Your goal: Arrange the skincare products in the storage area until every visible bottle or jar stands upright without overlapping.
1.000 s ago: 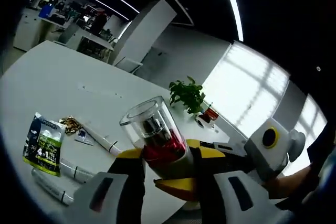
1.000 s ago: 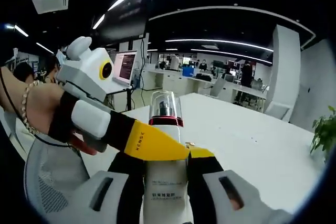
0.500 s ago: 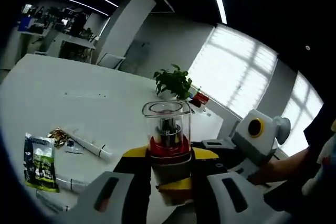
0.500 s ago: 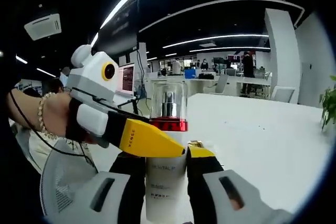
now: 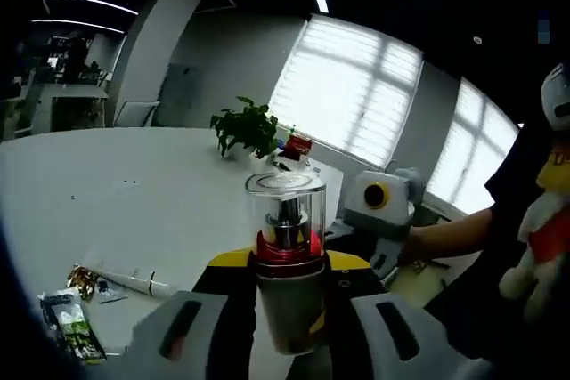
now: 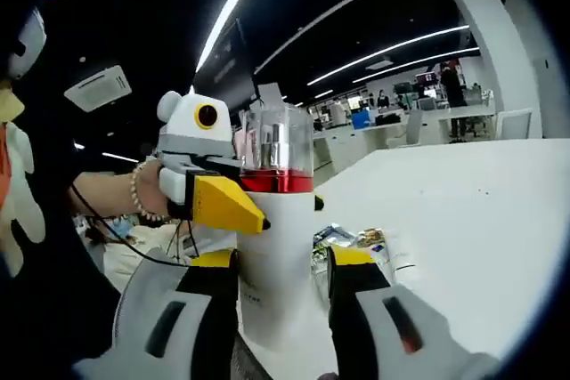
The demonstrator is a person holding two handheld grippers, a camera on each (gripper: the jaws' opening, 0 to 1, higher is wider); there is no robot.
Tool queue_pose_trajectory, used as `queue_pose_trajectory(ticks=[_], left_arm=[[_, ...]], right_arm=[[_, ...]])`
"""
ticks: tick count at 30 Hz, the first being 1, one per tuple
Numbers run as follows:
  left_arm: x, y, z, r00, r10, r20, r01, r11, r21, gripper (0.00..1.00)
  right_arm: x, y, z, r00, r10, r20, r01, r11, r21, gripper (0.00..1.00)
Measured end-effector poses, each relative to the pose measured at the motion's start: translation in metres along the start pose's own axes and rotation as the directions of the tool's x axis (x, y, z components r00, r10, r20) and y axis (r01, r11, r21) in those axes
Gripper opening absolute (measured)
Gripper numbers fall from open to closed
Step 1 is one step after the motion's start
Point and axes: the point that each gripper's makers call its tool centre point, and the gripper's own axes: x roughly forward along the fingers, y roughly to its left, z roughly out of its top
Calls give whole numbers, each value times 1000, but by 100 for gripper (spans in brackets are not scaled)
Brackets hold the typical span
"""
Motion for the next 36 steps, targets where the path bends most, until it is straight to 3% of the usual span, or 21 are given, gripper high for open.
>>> queue_pose_trajectory(ticks=[5, 8, 16, 19, 36], left_arm=[[6, -20, 5, 992, -117, -40, 120, 989, 86, 23], [8, -23, 4, 988, -144, -61, 151, 979, 136, 23], [19, -21, -14, 979, -151, -135, 177, 962, 209, 23], [24, -17, -21, 978, -151, -145, 177, 966, 188, 23], [51, 16, -68, 967, -133, -217, 176, 966, 190, 24]], right_arm=[[-2, 12, 8, 996, 81, -26, -83, 993, -89, 42], [-2, 19, 7, 993, 113, -38, -117, 985, -124, 34], [1, -1, -13, 997, -16, -81, 0, 982, -191, 33], [1, -11, -23, 990, -73, -121, 41, 969, -244, 33], [10, -53, -79, 949, -221, -223, 157, 949, -272, 33]])
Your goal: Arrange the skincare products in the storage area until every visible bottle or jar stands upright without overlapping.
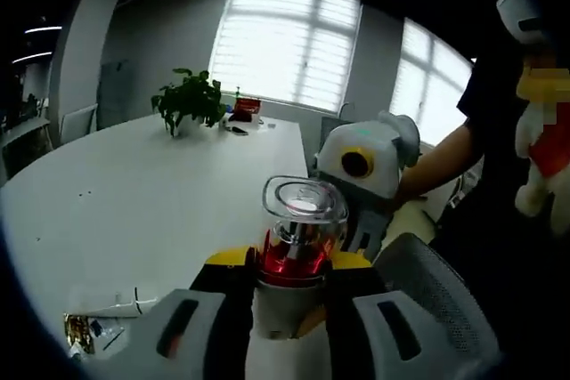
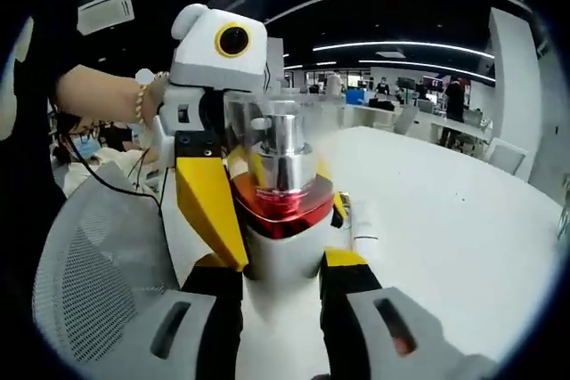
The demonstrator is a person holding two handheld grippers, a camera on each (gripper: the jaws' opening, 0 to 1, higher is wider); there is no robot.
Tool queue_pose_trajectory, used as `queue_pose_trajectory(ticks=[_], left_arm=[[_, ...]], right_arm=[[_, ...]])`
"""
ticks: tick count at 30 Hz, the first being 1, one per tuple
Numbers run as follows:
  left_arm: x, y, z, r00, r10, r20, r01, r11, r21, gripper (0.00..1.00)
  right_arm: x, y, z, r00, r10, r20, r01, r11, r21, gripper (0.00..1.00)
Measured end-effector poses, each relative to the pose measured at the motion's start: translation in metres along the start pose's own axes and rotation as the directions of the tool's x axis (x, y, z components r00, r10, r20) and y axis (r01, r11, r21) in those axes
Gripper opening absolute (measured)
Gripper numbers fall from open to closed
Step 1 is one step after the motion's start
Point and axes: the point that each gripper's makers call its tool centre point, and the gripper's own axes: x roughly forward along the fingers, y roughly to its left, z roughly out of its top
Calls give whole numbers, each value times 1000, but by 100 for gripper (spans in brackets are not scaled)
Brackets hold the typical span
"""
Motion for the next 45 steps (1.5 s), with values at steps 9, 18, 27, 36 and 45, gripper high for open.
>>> queue_pose_trajectory(ticks=[9, 18, 27, 36, 45], left_arm=[[11, 16, -23, 1000, 11, -26, -11, 1000, 17, 25], [22, 34, -42, 999, 5, -49, -5, 1000, 6, 25], [25, 38, -40, 1000, -11, -15, 10, 999, -45, 26], [31, 56, -29, 1000, 1, 9, 0, 999, -44, 26], [42, 73, -20, 1000, -7, 19, 8, 999, -32, 26]], right_arm=[[15, -13, -29, 997, -46, -65, 47, 999, 12, 33], [22, -24, -48, 988, -85, -129, 85, 996, -10, 33], [26, -35, -51, 985, -107, -132, 108, 994, 3, 33], [31, -54, -48, 984, -131, -122, 131, 991, -4, 33], [34, -77, -48, 984, -128, -122, 128, 992, -2, 33]])
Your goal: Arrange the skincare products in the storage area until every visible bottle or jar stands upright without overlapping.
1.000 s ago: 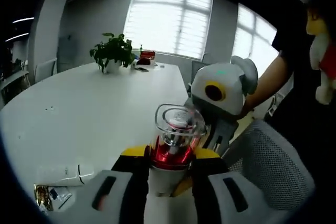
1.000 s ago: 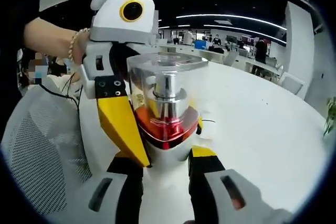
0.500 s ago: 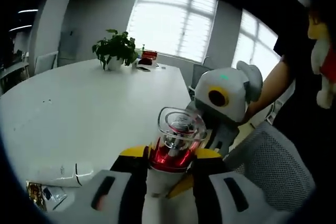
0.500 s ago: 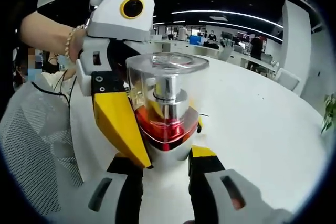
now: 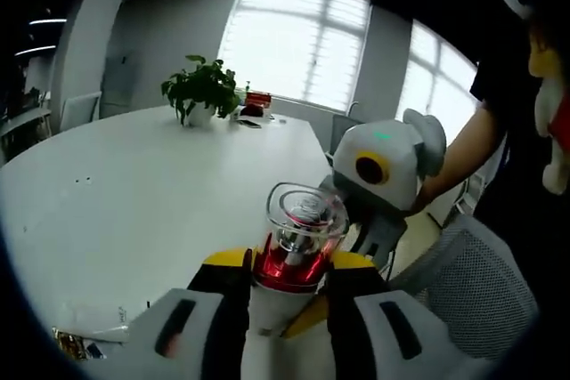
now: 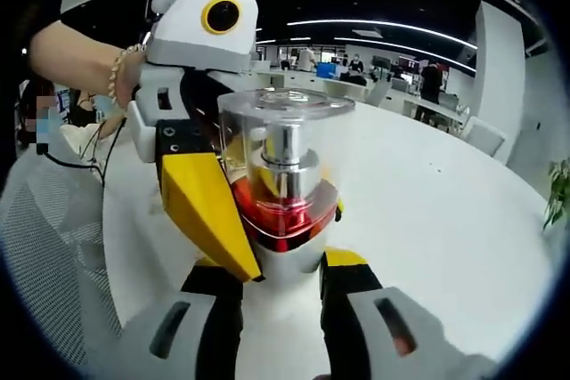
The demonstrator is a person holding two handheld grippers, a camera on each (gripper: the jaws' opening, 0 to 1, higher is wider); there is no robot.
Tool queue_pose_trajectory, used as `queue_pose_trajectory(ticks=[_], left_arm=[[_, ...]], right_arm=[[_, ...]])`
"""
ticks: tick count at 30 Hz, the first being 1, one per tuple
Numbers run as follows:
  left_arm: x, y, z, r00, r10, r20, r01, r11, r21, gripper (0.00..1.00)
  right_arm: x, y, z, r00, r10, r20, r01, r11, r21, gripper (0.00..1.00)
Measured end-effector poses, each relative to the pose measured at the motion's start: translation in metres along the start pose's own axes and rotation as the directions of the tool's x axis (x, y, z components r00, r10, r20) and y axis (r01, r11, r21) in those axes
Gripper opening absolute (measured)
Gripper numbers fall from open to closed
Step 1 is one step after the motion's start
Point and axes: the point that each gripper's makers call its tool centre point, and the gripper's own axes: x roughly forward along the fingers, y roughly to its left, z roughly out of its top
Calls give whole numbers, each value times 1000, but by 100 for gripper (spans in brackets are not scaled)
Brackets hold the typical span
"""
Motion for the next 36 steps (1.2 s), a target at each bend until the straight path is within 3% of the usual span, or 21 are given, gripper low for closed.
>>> queue_pose_trajectory(ticks=[8, 17, 30, 36], left_arm=[[14, 23, 13, 1000, 4, 20, -4, 1000, 1, 25], [20, 41, 20, 999, 13, 31, -13, 1000, 1, 25], [18, 50, 20, 999, 37, 26, -36, 999, -19, 25], [16, 51, 18, 998, 55, 15, -55, 998, -17, 32]], right_arm=[[4, -31, -1, 1000, -16, 0, 16, 1000, 4, 33], [9, -50, 3, 1000, -26, 4, 26, 1000, 1, 33], [10, -51, 7, 999, -31, 28, 31, 999, 13, 34], [10, -50, 6, 999, -37, 19, 36, 998, 41, 36]])
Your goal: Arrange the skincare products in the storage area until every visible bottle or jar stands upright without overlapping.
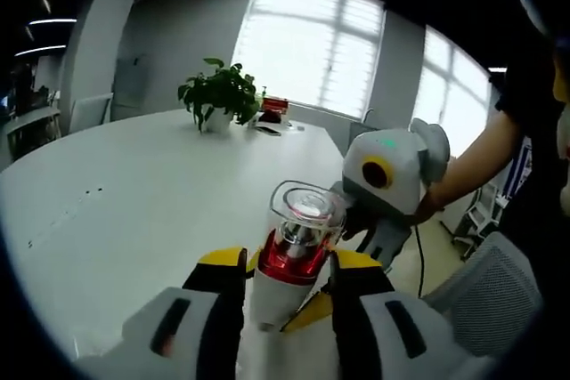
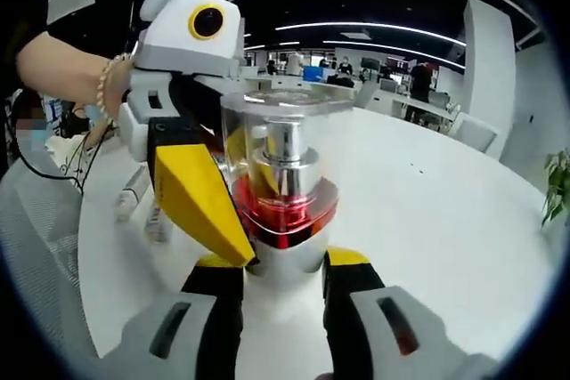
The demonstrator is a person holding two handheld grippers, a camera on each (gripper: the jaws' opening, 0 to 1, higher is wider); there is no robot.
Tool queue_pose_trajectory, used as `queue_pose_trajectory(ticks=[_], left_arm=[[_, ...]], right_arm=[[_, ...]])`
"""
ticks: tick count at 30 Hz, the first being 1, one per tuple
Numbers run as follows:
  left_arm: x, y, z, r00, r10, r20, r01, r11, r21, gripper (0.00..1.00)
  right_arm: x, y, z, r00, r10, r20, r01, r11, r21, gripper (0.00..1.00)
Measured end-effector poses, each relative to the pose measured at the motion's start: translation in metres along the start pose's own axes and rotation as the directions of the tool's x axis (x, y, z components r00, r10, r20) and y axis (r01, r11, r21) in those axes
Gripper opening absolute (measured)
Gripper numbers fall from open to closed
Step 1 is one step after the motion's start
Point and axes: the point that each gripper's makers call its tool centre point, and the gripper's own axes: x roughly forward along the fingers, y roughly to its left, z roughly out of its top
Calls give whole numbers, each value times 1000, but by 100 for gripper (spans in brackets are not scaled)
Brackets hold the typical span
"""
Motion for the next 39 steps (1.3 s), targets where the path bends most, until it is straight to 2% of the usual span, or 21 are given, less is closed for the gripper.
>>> queue_pose_trajectory(ticks=[5, 10, 15, 20, 27, 30, 35, 39], left_arm=[[-5, 0, -3, 1000, 20, -13, -20, 1000, 0, 39], [-14, -3, -3, 999, 49, 0, -49, 998, -25, 47], [-25, -12, -5, 997, 75, 6, -75, 996, -55, 51], [-40, -13, -5, 994, 107, 25, -105, 991, -83, 56], [-58, -26, -7, 991, 130, 35, -125, 986, -115, 60], [-63, -31, -11, 991, 135, 13, -133, 983, -125, 62], [-77, -33, -16, 984, 176, 11, -174, 977, -124, 72], [-93, -39, -23, 979, 202, 7, -200, 971, -129, 73]], right_arm=[[-2, 2, -6, 1000, -3, -22, 3, 1000, 5, 41], [-10, 4, -5, 999, -24, -25, 24, 1000, 19, 48], [-19, 9, -7, 998, -57, -33, 58, 998, 38, 58], [-23, 16, -10, 997, -63, -33, 65, 997, 46, 58], [-37, 26, -6, 996, -91, -18, 92, 993, 75, 62], [-43, 31, -5, 995, -95, -19, 96, 992, 78, 64], [-51, 40, -7, 995, -102, -22, 103, 990, 96, 68], [-56, 50, -4, 994, -105, -18, 106, 988, 116, 73]])
